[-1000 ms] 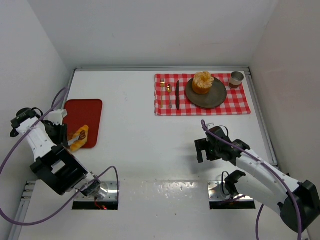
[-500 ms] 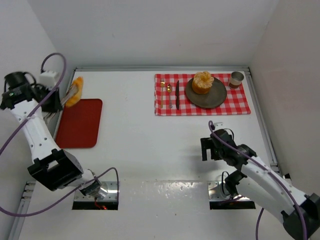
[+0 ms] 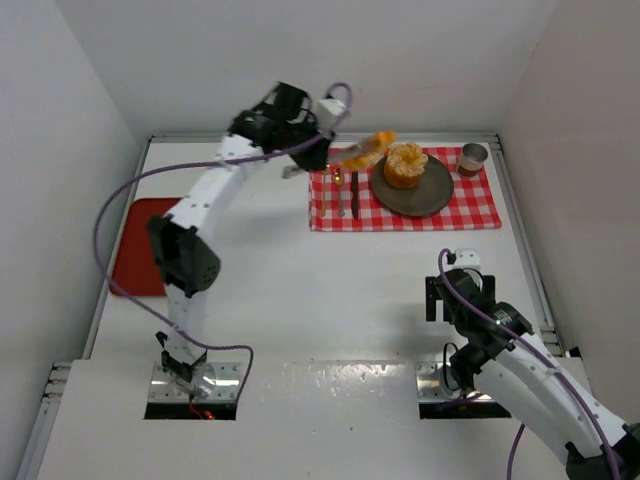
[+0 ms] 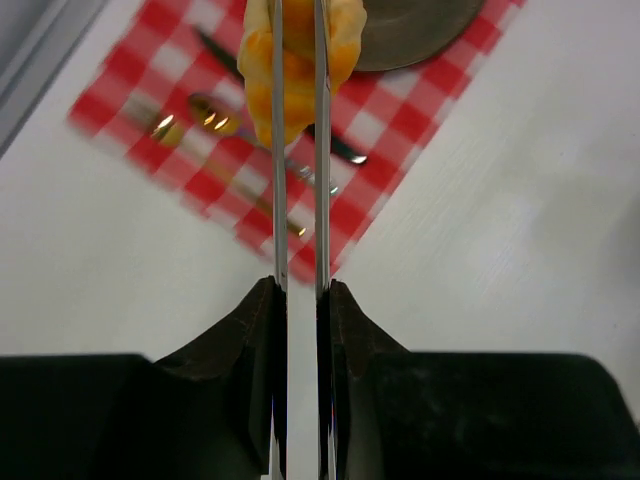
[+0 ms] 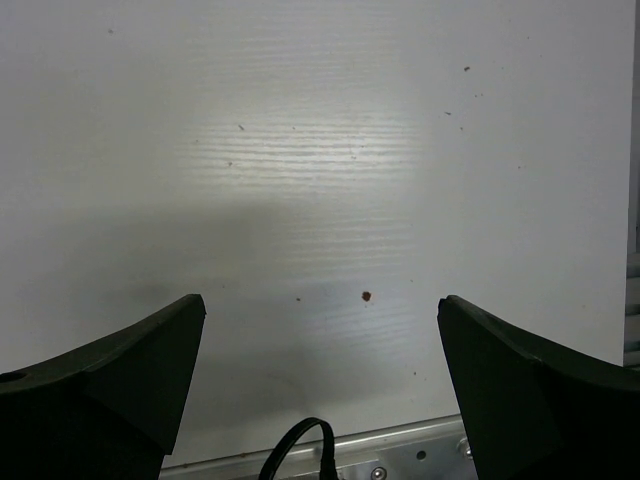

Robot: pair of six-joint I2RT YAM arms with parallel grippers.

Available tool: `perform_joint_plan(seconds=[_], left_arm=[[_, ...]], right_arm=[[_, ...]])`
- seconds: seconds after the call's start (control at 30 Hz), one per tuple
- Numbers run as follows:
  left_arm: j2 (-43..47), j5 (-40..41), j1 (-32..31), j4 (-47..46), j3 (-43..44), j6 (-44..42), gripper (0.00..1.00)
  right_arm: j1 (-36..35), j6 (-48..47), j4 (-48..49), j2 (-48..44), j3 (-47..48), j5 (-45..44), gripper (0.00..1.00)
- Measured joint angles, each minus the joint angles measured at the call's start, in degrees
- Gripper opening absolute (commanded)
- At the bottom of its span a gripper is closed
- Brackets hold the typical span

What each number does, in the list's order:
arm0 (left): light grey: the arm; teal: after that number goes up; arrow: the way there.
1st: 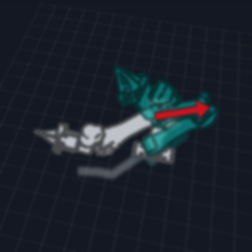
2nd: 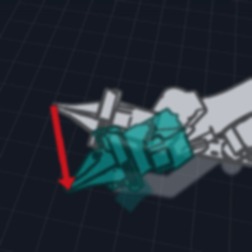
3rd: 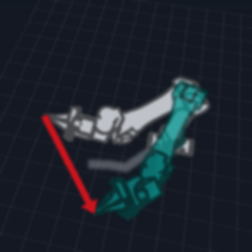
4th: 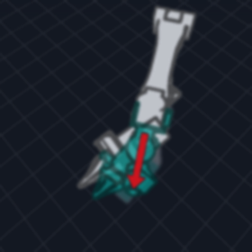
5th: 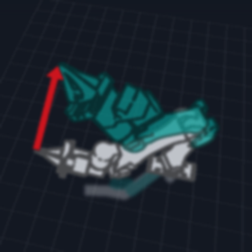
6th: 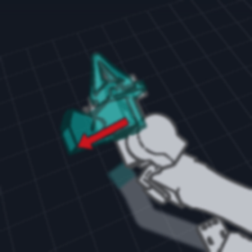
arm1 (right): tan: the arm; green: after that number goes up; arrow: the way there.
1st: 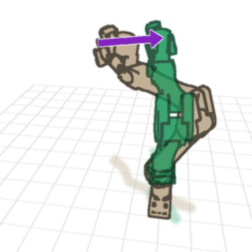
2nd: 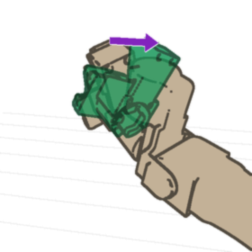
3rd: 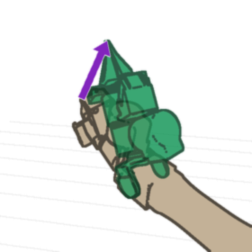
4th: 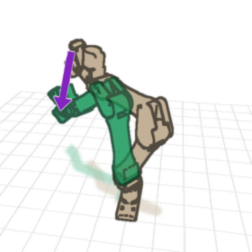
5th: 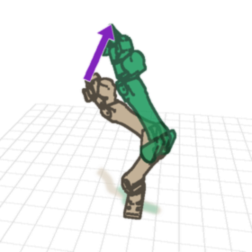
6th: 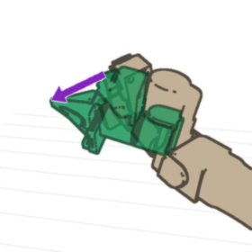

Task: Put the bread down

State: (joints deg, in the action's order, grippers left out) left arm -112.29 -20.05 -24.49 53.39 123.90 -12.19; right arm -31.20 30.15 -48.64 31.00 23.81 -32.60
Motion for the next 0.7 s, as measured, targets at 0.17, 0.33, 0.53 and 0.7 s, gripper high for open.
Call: perform_joint_plan(seconds=[0.17, 0.33, 0.53, 0.7], left_arm=[[-13.6, 4.7, -14.1, -3.7, 8.5, -0.2, 0.00], [-18.5, 10.2, -22.0, -8.8, 7.6, -0.6, 0.00], [-20.0, 16.6, -22.4, -19.3, 7.4, -0.6, 0.00], [-22.7, 19.3, -22.4, -23.4, 7.4, -0.6, 0.00]], right_arm=[[0.1, 0.4, -1.4, 1.3, 0.0, -0.4, 0.99], [0.1, 0.5, -1.4, 2.1, 0.0, -0.2, 0.99], [0.1, 0.4, -1.1, 3.0, 0.0, 0.7, 0.99], [0.1, 0.4, -0.7, 3.5, 0.0, 1.1, 0.99]])
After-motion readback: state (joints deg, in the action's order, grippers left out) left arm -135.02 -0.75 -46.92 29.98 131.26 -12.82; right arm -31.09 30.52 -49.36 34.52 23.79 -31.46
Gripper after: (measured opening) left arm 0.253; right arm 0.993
